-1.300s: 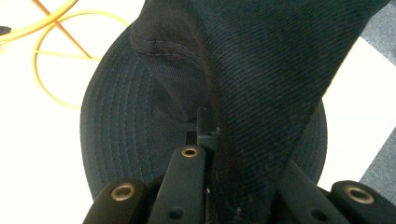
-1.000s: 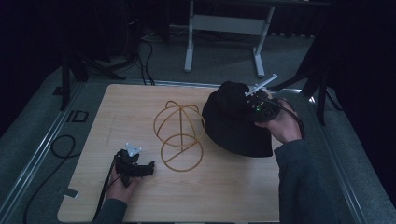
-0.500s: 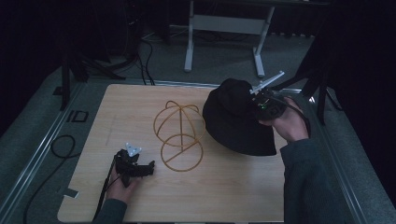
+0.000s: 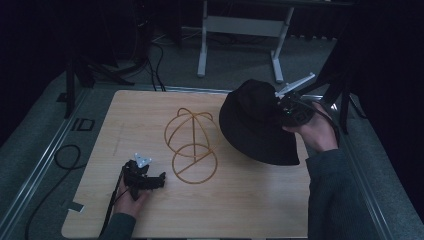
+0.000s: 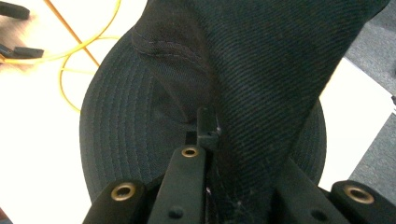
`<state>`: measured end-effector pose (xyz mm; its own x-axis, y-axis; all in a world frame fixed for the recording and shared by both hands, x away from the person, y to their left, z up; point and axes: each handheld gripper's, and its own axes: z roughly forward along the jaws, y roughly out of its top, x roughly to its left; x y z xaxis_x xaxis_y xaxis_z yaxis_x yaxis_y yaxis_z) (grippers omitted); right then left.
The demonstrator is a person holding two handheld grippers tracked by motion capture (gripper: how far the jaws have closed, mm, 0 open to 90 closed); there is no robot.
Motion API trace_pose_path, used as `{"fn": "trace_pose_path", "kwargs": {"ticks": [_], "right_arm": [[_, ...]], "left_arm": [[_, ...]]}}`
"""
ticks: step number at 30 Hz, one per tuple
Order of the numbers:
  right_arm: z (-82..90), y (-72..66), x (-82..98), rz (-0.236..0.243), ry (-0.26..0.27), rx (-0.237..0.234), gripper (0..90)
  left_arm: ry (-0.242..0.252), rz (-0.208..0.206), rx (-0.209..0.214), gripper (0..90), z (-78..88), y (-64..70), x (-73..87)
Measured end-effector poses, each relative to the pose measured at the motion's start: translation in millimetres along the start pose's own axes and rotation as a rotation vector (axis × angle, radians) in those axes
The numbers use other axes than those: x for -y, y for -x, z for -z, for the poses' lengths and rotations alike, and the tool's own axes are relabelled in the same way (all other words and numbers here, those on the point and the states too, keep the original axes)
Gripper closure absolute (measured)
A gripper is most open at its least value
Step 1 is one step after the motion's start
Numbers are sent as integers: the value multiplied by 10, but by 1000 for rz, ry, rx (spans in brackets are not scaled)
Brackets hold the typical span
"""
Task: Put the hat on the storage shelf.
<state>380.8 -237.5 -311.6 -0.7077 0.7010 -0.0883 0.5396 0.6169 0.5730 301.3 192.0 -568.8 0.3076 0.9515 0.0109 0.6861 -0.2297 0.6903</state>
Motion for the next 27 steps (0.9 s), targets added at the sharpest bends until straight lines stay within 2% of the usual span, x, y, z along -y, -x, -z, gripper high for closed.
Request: {"fn": "trace_pose_path", "kwargs": {"ticks": [11, 15, 27], "right_arm": [[111, -8, -12, 5, 28, -5, 873], [154, -30, -9, 13, 40, -24, 873], [268, -69, 3, 31, 64, -22, 873]], "left_arm": [[2, -1, -1, 24, -1, 0, 0], [3, 0, -2, 24, -2, 0, 0], [3, 0, -2, 24, -2, 0, 0]]}}
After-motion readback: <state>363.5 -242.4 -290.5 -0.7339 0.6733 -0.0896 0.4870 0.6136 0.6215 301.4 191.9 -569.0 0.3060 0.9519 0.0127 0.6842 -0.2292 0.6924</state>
